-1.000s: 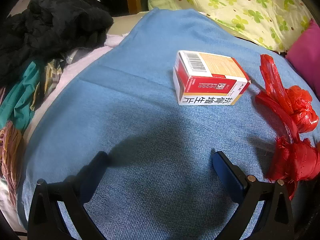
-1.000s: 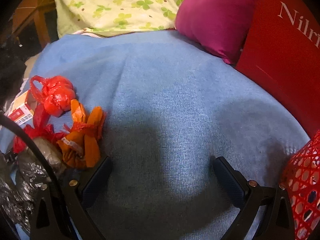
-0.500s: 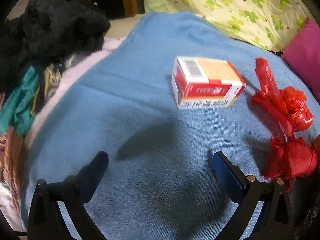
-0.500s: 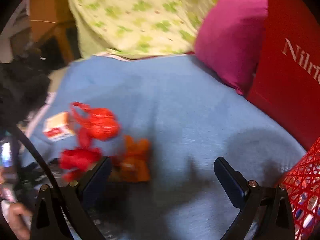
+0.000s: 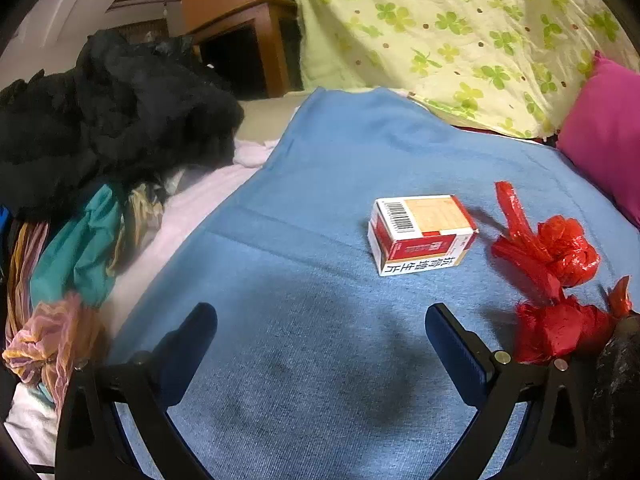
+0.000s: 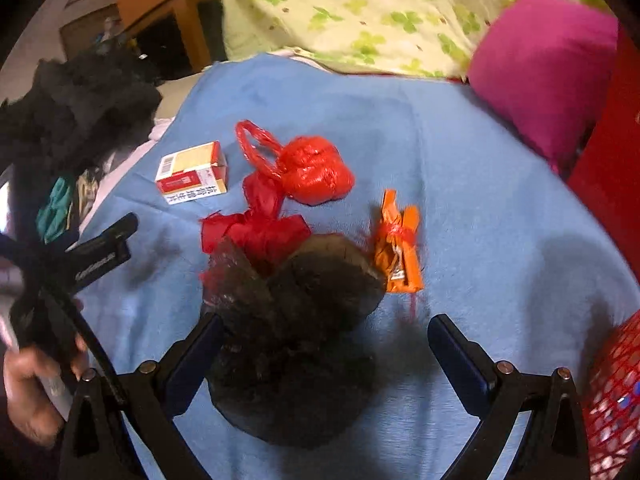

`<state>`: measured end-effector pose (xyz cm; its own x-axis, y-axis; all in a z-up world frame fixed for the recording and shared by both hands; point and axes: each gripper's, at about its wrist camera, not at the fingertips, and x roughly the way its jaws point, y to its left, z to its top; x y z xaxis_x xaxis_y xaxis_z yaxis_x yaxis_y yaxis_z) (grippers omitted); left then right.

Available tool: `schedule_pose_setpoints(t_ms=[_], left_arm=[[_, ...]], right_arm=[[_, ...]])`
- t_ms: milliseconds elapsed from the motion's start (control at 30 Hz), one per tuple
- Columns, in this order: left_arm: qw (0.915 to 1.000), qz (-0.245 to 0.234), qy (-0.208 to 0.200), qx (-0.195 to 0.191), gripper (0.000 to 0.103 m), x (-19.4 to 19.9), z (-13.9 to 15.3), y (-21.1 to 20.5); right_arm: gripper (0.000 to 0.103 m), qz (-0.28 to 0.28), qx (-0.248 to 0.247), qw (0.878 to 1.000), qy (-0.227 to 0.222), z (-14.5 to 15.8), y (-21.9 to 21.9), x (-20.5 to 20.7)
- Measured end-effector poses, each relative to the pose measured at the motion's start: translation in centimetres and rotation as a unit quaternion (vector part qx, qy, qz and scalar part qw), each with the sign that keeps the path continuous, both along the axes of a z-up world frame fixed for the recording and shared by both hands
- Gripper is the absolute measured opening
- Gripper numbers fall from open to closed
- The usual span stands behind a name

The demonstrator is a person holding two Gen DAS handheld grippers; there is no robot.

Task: Collect trash
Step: 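Grasp the black plastic bag with the right tool, then grasp the red plastic bag with the left tool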

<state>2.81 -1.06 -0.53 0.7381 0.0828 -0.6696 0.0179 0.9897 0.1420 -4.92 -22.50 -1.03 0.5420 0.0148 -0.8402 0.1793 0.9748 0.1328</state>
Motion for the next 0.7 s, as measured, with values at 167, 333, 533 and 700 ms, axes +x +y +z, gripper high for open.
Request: schedule_pose_setpoints(t_ms=[167,333,533,700], left_arm=[[0.9992,-0.038,0.001,-0.011,0.103,-0.1,0.3,-0.7],[0.9981,-0.057,0.006,-0.022,0.103,-0.1,0.3,-0.9],[0.9973,-0.061,0.016,-0.036,0.103,-0.1,0.0,-1.0],[0.9963,-0.078,0.017,-0.034,0.103,-0.2,-0.1,-1.9]], right_arm=[[0.063,-0.028,0.049,0.998,0.029,-1.7,-0.9,1.5],[0.052,-0.017,0.041,0.998,0.040,-2.6,0.2,1.8],[0.048,-0.011,0.057,0.998,0.033,-2.0,-0.2,1.0],[0.047,-0.009,0.055,0.998,0.002,-0.4,-1.4,-0.2]])
